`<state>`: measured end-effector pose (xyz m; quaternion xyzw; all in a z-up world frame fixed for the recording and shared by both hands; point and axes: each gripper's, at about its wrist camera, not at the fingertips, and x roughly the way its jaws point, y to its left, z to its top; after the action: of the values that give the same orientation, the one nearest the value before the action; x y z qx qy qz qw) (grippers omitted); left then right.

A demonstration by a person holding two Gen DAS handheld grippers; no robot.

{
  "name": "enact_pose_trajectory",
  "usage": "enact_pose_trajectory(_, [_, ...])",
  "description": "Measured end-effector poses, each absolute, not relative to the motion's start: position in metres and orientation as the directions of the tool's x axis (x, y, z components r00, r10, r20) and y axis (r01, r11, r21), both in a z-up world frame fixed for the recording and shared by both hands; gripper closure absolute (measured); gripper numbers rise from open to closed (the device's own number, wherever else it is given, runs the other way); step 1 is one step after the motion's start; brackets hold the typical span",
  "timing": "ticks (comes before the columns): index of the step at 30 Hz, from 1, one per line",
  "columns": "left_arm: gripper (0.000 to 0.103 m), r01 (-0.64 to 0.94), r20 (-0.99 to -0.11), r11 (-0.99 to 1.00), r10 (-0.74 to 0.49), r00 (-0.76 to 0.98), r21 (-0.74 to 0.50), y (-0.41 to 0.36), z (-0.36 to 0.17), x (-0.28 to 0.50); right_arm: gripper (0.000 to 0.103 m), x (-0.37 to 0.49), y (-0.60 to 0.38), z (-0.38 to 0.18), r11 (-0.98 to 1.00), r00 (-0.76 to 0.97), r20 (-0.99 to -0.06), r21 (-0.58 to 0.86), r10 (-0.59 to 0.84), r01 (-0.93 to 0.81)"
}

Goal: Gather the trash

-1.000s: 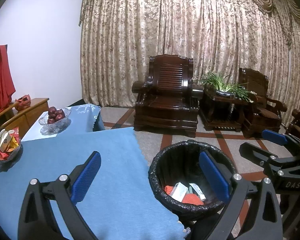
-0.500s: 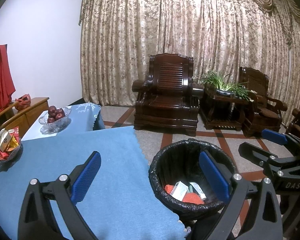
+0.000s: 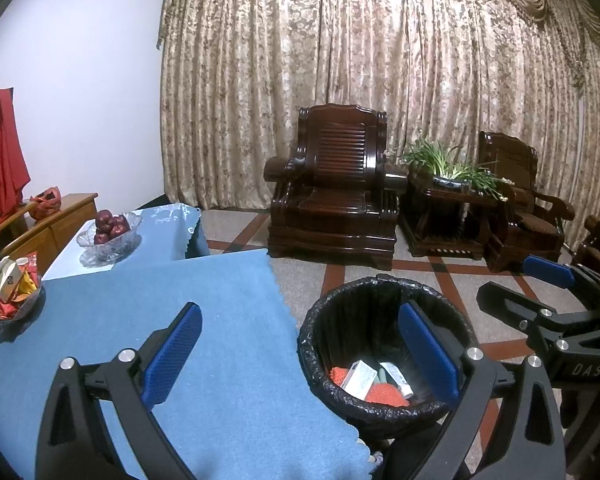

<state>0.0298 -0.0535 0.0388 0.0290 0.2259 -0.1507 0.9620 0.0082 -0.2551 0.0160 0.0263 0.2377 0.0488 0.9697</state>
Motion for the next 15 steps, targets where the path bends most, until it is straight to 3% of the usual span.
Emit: enact_pose_trajectory(15, [0.006,0.303,-0.444,0.953,-0.276,0.852,-0.012,-0.0547,0.0401,0.0305,0.006,0.0089,-0.2551,0.0177,0.994,0.882,-0.460,0.074,0.107,-0.083])
